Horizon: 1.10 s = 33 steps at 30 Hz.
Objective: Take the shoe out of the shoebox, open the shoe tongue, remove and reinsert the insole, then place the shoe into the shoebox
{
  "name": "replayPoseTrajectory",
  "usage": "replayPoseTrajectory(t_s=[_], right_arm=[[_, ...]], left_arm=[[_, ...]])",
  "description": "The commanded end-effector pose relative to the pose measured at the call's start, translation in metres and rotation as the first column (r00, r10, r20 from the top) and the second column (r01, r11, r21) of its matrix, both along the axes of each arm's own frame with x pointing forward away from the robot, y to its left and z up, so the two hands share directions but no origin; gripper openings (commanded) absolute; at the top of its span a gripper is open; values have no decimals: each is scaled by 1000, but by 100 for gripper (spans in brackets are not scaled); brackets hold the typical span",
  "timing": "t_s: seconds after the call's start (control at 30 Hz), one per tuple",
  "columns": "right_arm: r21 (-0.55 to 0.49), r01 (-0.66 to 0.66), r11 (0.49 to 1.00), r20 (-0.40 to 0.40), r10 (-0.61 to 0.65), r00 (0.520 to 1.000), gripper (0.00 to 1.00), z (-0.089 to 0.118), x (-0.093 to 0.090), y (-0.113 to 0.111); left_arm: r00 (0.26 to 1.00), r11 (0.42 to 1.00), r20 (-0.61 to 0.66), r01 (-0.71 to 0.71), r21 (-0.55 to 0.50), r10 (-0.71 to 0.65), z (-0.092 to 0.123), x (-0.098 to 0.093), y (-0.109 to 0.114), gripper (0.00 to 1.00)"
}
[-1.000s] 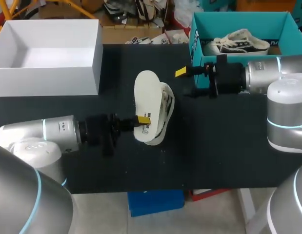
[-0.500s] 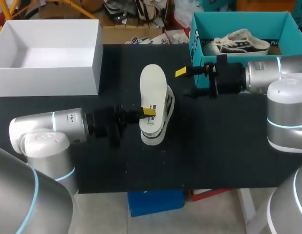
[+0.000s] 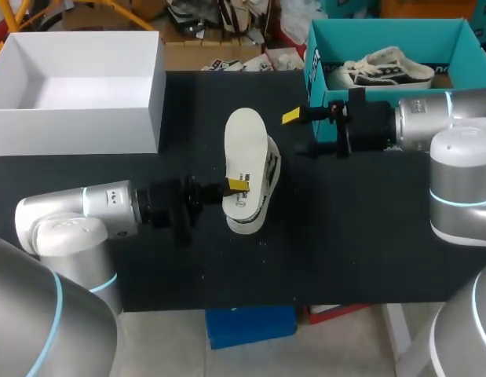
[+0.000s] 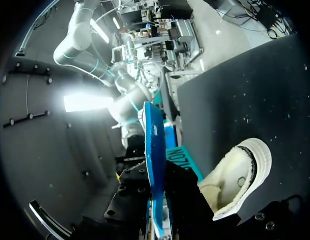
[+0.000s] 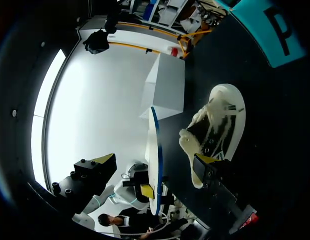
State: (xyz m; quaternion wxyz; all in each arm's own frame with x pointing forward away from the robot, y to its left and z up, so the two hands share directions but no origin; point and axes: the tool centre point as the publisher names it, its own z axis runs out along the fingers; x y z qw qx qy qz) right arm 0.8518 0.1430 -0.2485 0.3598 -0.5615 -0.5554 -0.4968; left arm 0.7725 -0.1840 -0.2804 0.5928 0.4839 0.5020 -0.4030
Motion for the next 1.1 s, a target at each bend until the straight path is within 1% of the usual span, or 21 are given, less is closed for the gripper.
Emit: replayPoseTrajectory(t_s=[0.03,0.1,0.27,0.67,0.87,1.1], right_arm=[[14,-28,999,19,28,999,100,-1,3,1],[27,-60,998,45,58,997,100,-1,4,5],[43,-106,993,63,104,993,100,-5,-2,20],[51,-132,990,79,128,989,100,-13,-22,58],[55,-135,989,70,131,989,100,-20,-29,73],[61,-148,987,47,145,988,100,-28,-32,84]], left_arm=[[1000,1000,2,-2,3,2,0,-1,-1,0],[1000,1000,2,-2,3,2,0,-1,-1,0],[1000,1000,2,-2,3,2,0,-1,-1,0],[1000,1000,2,-2,3,2,0,-1,-1,0],[1000,1000,2,-2,3,2,0,-1,-1,0],[1000,1000,2,-2,3,2,0,-1,-1,0]])
